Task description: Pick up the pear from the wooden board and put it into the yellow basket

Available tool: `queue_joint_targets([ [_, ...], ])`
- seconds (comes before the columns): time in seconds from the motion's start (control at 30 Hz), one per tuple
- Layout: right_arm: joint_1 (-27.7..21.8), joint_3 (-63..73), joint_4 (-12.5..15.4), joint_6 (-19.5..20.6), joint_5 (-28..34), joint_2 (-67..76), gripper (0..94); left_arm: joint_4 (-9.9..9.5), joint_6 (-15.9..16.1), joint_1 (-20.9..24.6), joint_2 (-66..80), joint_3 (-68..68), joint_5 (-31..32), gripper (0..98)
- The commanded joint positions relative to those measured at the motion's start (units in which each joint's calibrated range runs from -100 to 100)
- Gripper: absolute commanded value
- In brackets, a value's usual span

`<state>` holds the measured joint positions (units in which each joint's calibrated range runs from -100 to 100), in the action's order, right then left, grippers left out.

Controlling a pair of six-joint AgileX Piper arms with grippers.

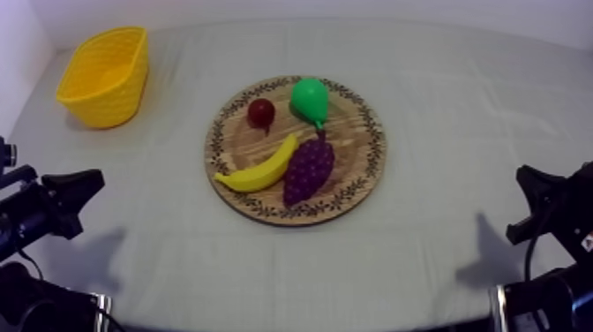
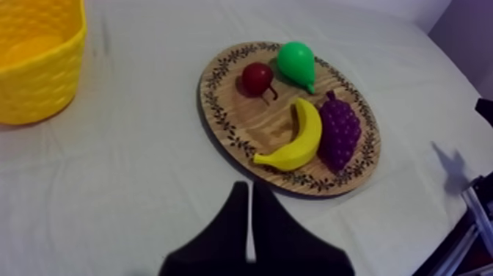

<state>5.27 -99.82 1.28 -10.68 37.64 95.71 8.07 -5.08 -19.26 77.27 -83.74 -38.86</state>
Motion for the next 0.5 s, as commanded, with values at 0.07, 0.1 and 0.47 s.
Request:
queue_joint_targets([
  [0.07, 0.01, 0.05, 0.01, 0.00, 0.02, 0.04, 0.4, 0.82, -0.38, -0.06, -8.47, 3.92, -2.64, 0.0],
  [0.1, 0.01, 0.05, 0.01, 0.01, 0.02, 0.04, 0.4, 1.10, -0.29, 0.04, -10.46, 5.00, -3.56, 0.0],
  [0.47, 0.01, 0.05, 0.01, -0.02, 0.02, 0.04, 0.4, 3.23, -2.95, 0.58, -31.50, 22.43, -17.80, 0.0],
])
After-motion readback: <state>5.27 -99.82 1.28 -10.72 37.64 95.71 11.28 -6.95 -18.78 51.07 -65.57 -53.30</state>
